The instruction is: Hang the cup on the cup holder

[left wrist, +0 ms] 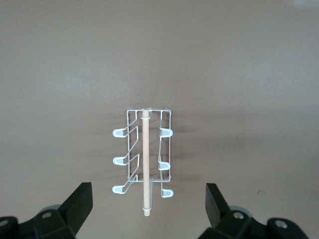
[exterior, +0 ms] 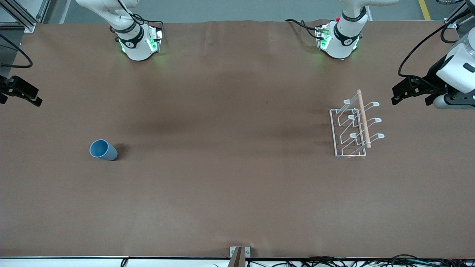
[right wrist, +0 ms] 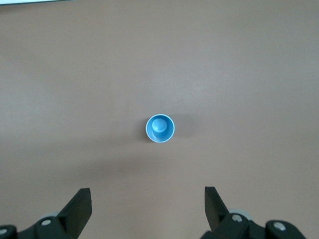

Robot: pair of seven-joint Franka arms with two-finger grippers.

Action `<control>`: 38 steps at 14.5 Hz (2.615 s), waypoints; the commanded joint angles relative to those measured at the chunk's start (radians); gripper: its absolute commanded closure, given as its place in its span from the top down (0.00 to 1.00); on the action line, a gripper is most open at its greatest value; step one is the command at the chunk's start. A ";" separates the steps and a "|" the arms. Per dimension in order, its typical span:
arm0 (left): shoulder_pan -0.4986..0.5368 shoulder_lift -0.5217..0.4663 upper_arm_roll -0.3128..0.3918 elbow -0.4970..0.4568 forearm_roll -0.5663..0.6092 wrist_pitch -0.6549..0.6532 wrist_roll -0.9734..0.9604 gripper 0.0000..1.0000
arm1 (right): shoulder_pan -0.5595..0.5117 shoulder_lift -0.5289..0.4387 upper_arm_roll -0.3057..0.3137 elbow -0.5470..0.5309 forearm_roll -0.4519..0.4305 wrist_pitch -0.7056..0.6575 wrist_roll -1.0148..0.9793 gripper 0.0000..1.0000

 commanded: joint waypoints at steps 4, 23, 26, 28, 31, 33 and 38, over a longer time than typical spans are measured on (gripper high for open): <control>0.009 0.005 0.000 0.030 0.007 0.000 0.003 1.00 | 0.003 -0.012 -0.001 -0.013 -0.009 -0.005 -0.005 1.00; 0.010 0.001 -0.005 0.033 0.023 -0.030 0.087 1.00 | -0.029 0.152 -0.010 -0.430 -0.011 0.480 -0.175 1.00; 0.009 0.005 -0.006 0.033 0.023 -0.030 0.086 1.00 | -0.049 0.251 -0.012 -0.454 -0.012 0.604 -0.236 1.00; 0.006 0.009 -0.006 0.033 0.023 -0.030 0.082 1.00 | -0.066 0.293 -0.013 -0.497 -0.012 0.725 -0.285 1.00; 0.004 0.010 -0.006 0.033 0.023 -0.030 0.081 1.00 | -0.070 0.348 -0.013 -0.525 -0.012 0.810 -0.299 1.00; 0.003 0.010 -0.006 0.033 0.023 -0.030 0.081 1.00 | -0.069 0.370 -0.013 -0.525 -0.012 0.822 -0.299 1.00; 0.000 0.010 -0.006 0.031 0.021 -0.037 0.078 1.00 | -0.070 0.403 -0.012 -0.530 -0.012 0.843 -0.298 0.62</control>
